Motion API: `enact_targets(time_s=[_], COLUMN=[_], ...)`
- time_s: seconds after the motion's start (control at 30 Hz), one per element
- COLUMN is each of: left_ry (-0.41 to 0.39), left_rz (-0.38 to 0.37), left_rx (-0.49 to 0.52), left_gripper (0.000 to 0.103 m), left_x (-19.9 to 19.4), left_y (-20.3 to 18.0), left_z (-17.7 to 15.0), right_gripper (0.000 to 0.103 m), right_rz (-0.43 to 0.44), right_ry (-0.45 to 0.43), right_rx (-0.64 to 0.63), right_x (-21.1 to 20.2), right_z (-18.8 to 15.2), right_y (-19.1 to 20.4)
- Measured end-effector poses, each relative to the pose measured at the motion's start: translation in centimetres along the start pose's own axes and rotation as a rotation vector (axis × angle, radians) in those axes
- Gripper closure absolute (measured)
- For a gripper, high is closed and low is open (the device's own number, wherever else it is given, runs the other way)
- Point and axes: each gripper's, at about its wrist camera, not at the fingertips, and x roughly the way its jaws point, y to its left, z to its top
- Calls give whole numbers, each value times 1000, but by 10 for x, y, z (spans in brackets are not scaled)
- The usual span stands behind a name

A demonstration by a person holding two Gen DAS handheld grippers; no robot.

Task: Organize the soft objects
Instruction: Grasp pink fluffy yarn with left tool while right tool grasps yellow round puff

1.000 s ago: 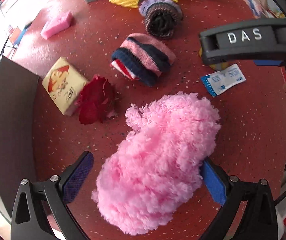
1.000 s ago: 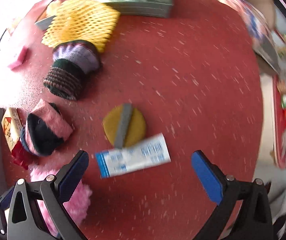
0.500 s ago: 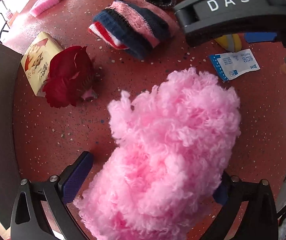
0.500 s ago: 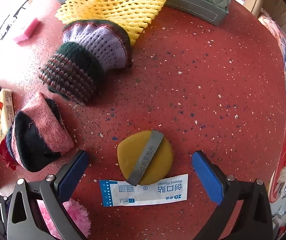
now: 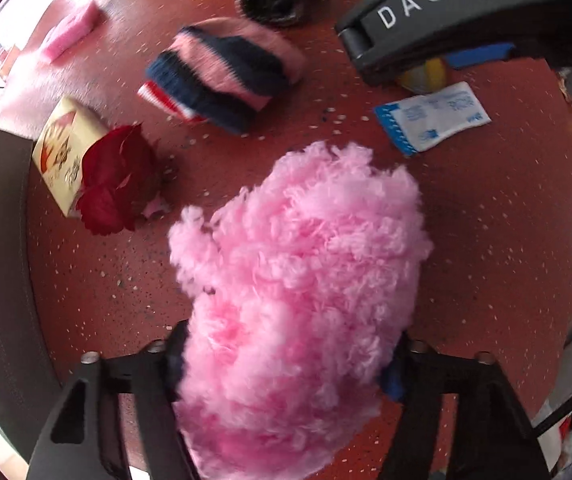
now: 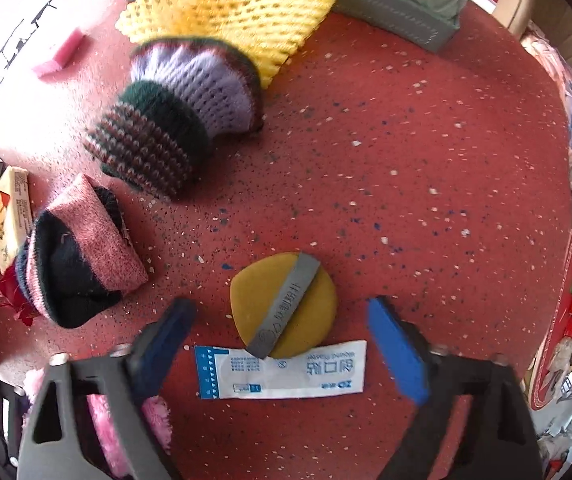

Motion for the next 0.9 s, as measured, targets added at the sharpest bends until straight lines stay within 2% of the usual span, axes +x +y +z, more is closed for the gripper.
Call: enact_targets(time_s=[0.03, 0.07, 0.2, 0.47, 0.77, 0.9], left_ry=[1, 3, 7, -27, -56, -71], left_rz=[-3, -6, -36, -80, -136, -159], left_rx=[15, 26, 46, 90, 152, 190], left_gripper=[49, 49, 52, 52, 52, 52], left_x=[-1, -3, -8, -45, -78, -92], left_y=[-3, -3, -3, 24, 53, 71], left_z=[-1, -2, -7, -30, -55, -62], right_gripper=[35, 52, 53, 53, 53, 53], right_rz=[1, 1, 17, 90, 175, 184], right_ry=[-7, -15, -2, -49, -50, -39], right_rx=[5, 13, 57, 102, 230, 285], right_x=[-3, -6, -8, -38, -72, -83], right_z=[0, 0, 2, -14, -69, -97], right_y=[-2, -4, -13, -16, -6, 4])
